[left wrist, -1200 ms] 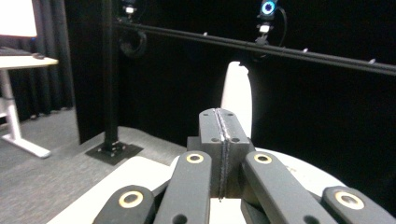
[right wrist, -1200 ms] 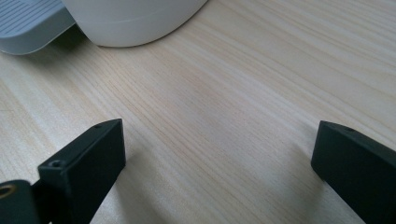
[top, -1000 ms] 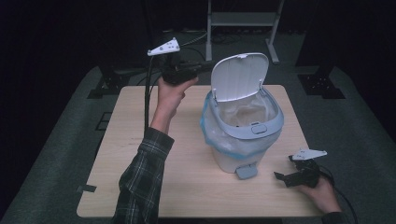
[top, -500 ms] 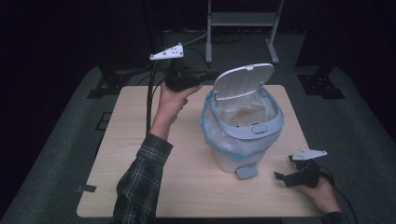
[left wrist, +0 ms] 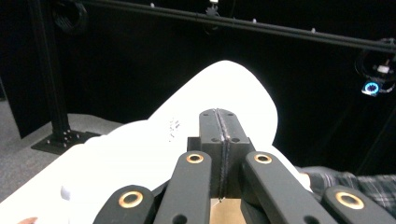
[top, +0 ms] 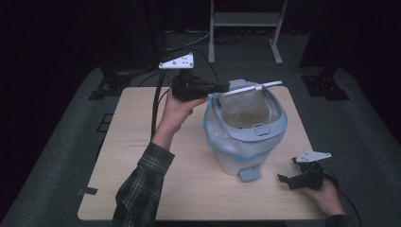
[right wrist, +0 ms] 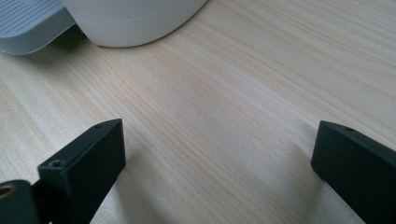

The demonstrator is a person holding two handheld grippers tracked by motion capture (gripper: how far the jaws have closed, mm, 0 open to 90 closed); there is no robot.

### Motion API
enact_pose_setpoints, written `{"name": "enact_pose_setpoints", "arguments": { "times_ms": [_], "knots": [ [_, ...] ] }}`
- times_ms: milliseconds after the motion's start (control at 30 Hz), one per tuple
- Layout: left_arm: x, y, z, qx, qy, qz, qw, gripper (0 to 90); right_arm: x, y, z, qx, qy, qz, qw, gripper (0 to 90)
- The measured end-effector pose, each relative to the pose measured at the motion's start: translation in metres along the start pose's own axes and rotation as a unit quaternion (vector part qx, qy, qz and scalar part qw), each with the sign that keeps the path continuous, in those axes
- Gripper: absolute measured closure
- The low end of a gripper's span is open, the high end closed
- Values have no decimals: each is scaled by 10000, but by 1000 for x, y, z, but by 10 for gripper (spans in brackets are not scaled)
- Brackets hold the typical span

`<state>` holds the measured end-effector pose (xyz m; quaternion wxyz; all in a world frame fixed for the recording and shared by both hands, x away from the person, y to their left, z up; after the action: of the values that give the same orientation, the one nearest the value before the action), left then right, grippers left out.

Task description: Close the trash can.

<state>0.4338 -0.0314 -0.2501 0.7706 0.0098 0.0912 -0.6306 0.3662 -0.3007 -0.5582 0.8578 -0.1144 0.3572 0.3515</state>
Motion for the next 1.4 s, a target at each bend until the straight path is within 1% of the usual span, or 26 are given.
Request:
{"name": "enact_pose_setpoints", "arguments": {
  "times_ms": [100,300,367,433,467,567,767,867,1067,1100,1167,1233,1300,1367,1400],
  "knots": [
    [4,-6,-4,70,119,-37,9999,900,0,0,0,1,3,-1,10000,20],
    [13,-18,-12,141,307,-146,9993,900,0,0,0,-5,-1,-5,10000,20],
    [17,-22,-15,179,383,-174,9990,900,0,0,0,-2,0,-3,10000,20],
    [23,-27,-19,217,519,-210,9982,900,0,0,0,2,3,3,10000,20],
    [26,-29,-20,230,591,-201,9978,900,0,0,0,4,3,3,10000,20],
    [32,-33,-22,243,706,-207,9970,900,0,0,0,4,2,3,10000,20],
    [44,-36,-28,287,1044,-137,9940,900,0,0,0,0,1,1,10000,20],
    [51,-38,-31,291,1144,-132,9929,900,0,0,0,-1,1,1,10000,20],
    [63,-41,-38,381,1477,0,9883,900,0,0,0,1,3,2,10000,20],
    [67,-43,-40,426,1574,27,9866,900,0,0,0,5,2,3,10000,20],
    [70,-46,-40,413,1569,-39,9867,900,0,0,0,3,1,3,10000,20],
    [73,-49,-40,416,1593,-82,9863,900,0,0,0,2,2,3,10000,20],
    [75,-50,-40,382,1630,-53,9859,900,0,0,0,3,1,2,10000,20],
    [77,-51,-41,347,1622,-13,9861,900,0,0,0,1,0,2,10000,20],
    [77,-51,-41,409,1647,10,9855,900,0,0,0,3,0,2,10000,20]
  ]
}}
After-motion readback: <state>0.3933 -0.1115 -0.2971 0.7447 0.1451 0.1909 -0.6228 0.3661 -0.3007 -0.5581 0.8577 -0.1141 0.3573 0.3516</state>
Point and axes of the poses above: each handheld gripper's, and its own axes: x roughly forward along the jaws, z roughly out of its top, y roughly to its left, the point moved 10 cm from there along x, roughly forward along the jaws, and after that the axes turned 4 degrees about z, right-handed, at the moved point
